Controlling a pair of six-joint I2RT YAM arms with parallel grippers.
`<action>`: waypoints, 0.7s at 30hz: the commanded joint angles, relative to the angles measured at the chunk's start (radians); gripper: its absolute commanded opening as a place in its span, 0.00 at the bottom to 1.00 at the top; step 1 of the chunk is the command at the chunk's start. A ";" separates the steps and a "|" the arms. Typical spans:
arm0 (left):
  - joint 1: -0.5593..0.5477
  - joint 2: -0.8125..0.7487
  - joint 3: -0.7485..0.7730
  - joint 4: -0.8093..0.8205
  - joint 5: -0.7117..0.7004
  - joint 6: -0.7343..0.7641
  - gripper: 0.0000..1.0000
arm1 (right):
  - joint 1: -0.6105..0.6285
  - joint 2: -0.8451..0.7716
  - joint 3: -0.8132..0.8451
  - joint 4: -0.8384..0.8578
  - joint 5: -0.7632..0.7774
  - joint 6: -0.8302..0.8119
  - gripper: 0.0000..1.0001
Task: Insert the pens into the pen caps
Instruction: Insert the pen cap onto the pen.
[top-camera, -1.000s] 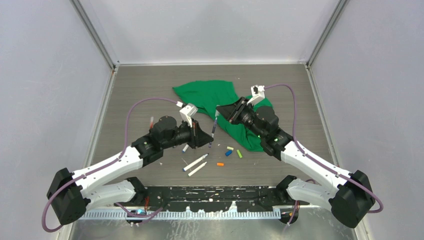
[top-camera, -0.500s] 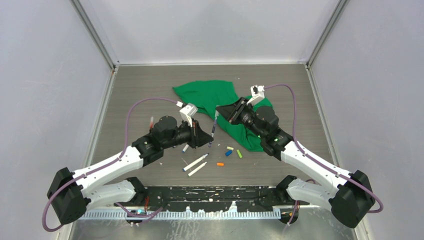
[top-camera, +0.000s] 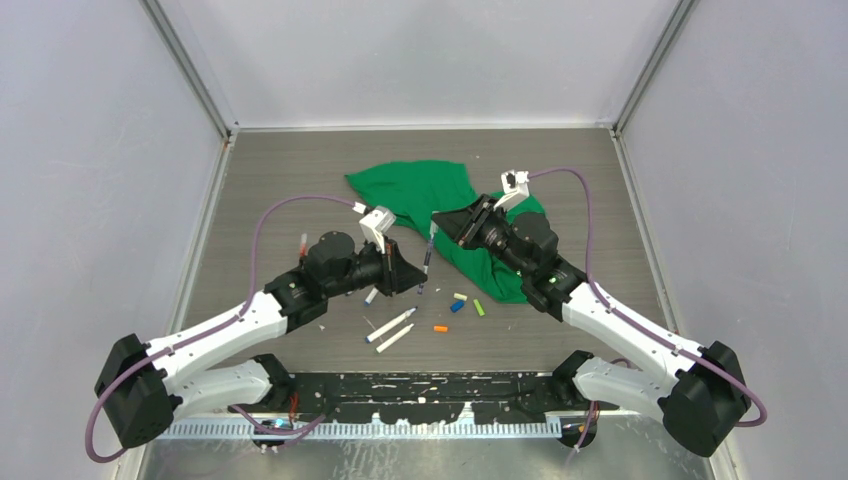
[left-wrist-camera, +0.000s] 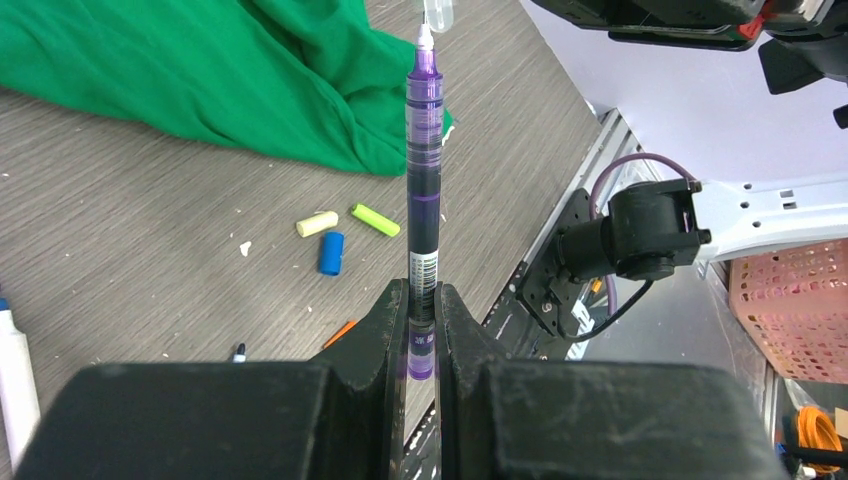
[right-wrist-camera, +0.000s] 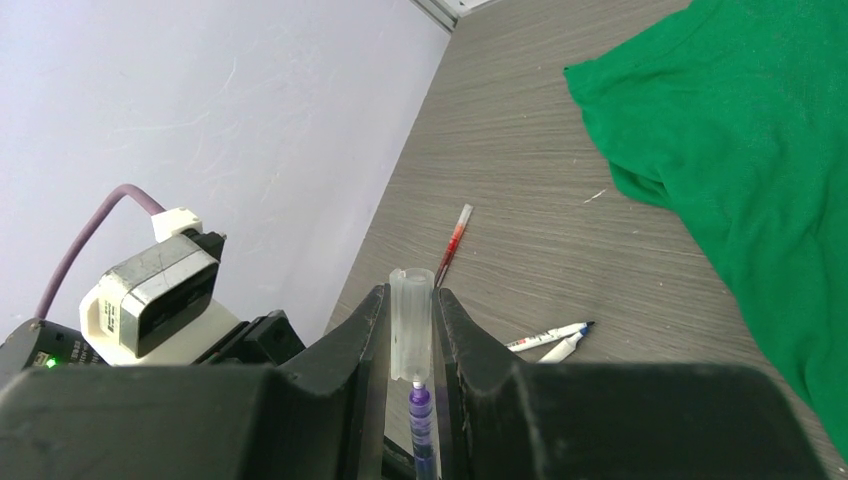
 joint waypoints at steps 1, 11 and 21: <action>-0.005 -0.012 0.046 0.087 0.022 -0.004 0.04 | 0.006 -0.030 0.004 0.054 -0.006 0.007 0.15; -0.004 -0.037 0.034 0.082 0.000 -0.008 0.04 | 0.006 -0.036 0.001 0.051 -0.003 0.000 0.15; -0.004 -0.016 0.051 0.083 -0.020 -0.015 0.04 | 0.014 -0.035 -0.003 0.048 -0.018 -0.008 0.15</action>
